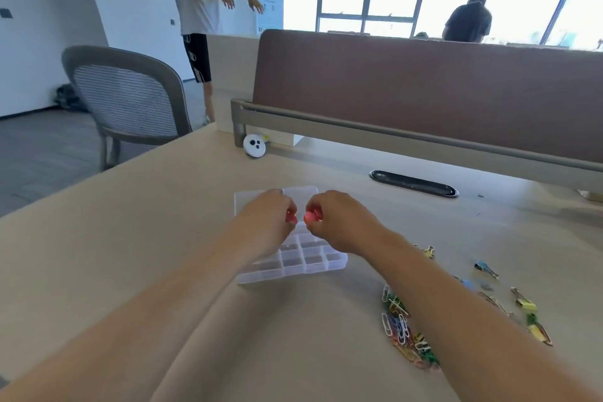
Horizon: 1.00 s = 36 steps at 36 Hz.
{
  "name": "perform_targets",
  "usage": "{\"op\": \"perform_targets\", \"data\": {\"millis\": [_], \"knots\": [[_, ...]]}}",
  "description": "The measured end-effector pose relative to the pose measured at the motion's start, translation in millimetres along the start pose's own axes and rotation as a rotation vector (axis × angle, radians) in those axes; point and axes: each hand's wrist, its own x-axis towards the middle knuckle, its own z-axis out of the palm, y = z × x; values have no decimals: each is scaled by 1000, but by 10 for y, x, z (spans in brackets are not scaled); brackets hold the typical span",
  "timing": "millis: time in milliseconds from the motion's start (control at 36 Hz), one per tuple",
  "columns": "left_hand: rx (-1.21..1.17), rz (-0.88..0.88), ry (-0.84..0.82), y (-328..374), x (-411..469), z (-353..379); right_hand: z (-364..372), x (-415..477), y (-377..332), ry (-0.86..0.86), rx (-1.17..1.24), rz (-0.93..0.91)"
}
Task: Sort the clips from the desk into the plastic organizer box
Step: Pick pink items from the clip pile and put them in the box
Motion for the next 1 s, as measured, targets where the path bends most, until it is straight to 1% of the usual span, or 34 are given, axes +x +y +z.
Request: {"op": "perform_targets", "data": {"millis": [111,306,444,833,1000], "knots": [[-25,-18,-24,-117,27,43,81,121,-26,-61,-44,-17],[-55,-13,-44,-190,55,95,151,208,-11,-101,-47,1],[-35,18,-66,-172,48,107,168,231,-7,-122,-33,31],[-4,-3,-60,-194,38,129,172,223,4,-192,-56,52],[44,26,-63,-195,42,103,145,200,39,-134,-38,66]]}}
